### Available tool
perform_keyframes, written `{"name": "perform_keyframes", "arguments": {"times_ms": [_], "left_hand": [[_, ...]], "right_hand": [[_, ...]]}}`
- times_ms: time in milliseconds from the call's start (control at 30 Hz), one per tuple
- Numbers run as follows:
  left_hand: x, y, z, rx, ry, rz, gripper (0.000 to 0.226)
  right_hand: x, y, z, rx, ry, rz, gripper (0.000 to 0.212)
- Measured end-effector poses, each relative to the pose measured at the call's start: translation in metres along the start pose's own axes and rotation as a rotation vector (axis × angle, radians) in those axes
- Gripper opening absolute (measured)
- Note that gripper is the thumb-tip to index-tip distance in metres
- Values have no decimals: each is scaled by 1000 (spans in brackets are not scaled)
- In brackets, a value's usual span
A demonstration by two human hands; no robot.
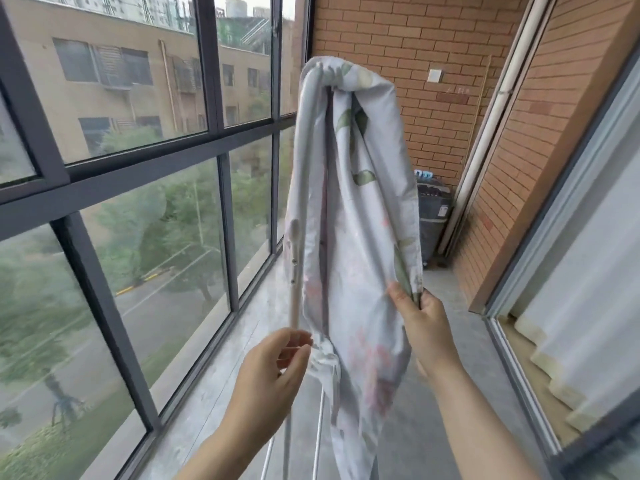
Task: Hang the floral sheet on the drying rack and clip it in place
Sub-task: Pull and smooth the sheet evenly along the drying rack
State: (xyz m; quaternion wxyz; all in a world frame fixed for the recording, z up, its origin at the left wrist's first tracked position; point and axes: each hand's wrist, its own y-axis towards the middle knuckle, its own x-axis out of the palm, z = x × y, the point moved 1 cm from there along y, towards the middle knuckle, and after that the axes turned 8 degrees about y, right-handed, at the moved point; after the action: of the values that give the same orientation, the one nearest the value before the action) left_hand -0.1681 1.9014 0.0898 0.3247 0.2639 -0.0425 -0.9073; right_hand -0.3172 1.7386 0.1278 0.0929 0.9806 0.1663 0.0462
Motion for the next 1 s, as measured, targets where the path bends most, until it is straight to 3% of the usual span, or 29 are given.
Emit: {"name": "perform_keyframes", "arguments": {"times_ms": [233,367,933,1000], "left_hand": [[-87,-8,-28,25,8,15,16],[-107,-5,-38,44,16,-2,14],[-76,100,-43,34,-50,-74,13],[-68,114,-41,24,-74,-108,13]], "right_hand": [[55,-42,-24,-149,-116,83,33],[78,-57,-26,-144,-130,90,34],[82,-48,-19,-212,-277,132,47],[80,-49,-21,-225,-298,149,58]]}}
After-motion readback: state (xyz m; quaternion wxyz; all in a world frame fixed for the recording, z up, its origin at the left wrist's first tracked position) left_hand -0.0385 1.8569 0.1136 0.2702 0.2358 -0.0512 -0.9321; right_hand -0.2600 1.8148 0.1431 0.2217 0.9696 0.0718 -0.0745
